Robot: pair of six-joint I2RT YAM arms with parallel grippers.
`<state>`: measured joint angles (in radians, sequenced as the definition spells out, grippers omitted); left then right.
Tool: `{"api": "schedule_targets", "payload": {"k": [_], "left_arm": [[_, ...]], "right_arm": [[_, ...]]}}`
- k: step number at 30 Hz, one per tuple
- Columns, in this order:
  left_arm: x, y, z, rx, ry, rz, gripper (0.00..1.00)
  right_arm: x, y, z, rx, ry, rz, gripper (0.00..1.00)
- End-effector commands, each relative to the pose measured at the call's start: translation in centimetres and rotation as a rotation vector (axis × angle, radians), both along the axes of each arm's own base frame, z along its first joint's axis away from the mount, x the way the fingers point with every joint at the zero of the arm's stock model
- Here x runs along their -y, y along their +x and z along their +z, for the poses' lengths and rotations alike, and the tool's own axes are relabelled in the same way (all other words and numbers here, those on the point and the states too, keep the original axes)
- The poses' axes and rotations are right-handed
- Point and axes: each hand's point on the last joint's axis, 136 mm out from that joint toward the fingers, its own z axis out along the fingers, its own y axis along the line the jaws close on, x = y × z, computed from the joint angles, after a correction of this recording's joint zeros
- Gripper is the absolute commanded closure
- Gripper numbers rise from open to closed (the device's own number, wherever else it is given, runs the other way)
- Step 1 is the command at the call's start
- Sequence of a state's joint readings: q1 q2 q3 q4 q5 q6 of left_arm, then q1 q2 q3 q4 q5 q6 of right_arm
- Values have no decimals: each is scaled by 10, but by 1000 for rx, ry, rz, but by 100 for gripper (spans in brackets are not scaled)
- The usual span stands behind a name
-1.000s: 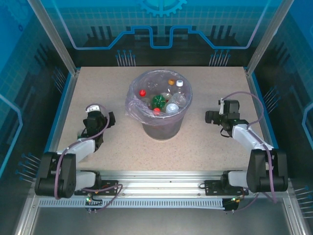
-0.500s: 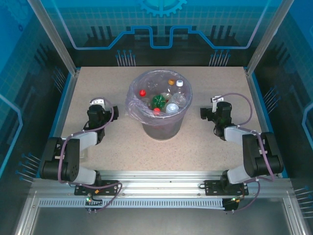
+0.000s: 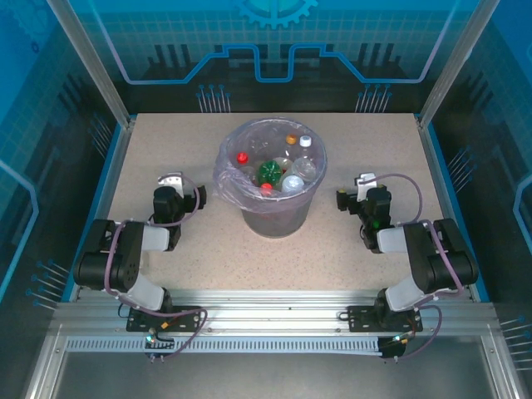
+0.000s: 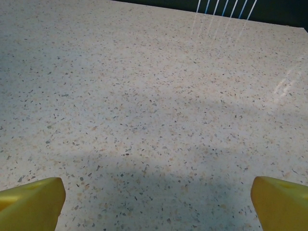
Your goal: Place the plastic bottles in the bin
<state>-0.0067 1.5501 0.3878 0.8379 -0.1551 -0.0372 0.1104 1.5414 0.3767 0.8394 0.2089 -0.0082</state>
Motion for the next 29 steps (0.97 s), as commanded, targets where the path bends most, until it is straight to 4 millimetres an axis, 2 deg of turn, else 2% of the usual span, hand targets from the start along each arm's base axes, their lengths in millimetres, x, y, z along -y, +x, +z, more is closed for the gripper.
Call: {"api": "schedule_targets", "payload": {"k": [1, 29], "left_arm": [[5, 6, 17, 77, 15, -33, 1], [6, 5, 16, 78, 16, -35, 1]], "right_arm": [[4, 10, 20, 90, 18, -13, 0], [11, 9, 21, 90, 29, -47, 0]]}}
